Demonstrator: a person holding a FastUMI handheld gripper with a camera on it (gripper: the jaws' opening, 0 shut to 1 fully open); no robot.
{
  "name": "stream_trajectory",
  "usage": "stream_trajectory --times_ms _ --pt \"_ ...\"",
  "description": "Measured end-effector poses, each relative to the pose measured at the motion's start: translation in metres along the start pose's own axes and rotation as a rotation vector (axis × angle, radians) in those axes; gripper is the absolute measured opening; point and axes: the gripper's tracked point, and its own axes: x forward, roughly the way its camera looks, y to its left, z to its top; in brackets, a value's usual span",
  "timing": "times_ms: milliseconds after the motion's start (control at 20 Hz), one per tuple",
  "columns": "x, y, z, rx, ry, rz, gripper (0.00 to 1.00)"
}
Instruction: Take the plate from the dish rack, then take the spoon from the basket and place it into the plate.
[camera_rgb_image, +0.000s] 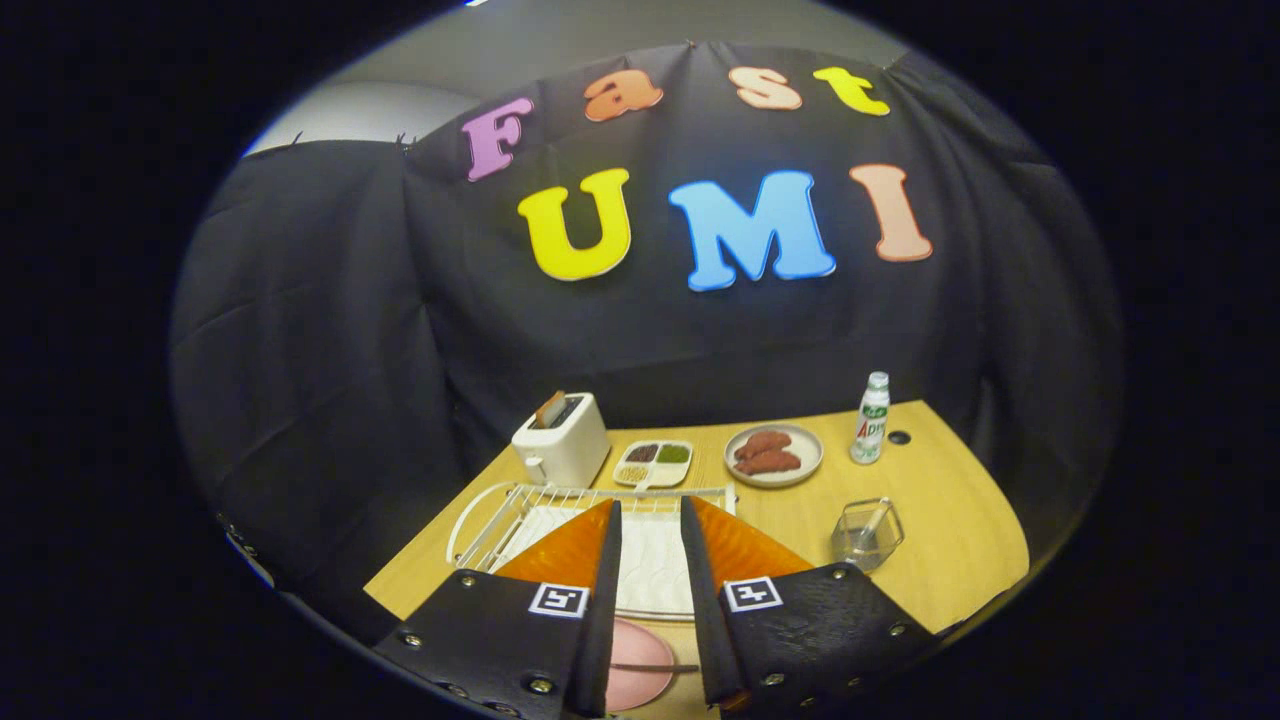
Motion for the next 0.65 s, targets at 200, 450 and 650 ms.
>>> stream_trajectory --times_ms 200,450,650 --pt "-0.020 -0.026 0.050 -0.018 -0.142 -0.053 0.35" --pt "-0.040 -0.064 0.084 -0.086 -0.254 -0.129 0.35" --pt "-0.052 -0.083 0.091 -0.091 -0.299 -0.162 0.35"
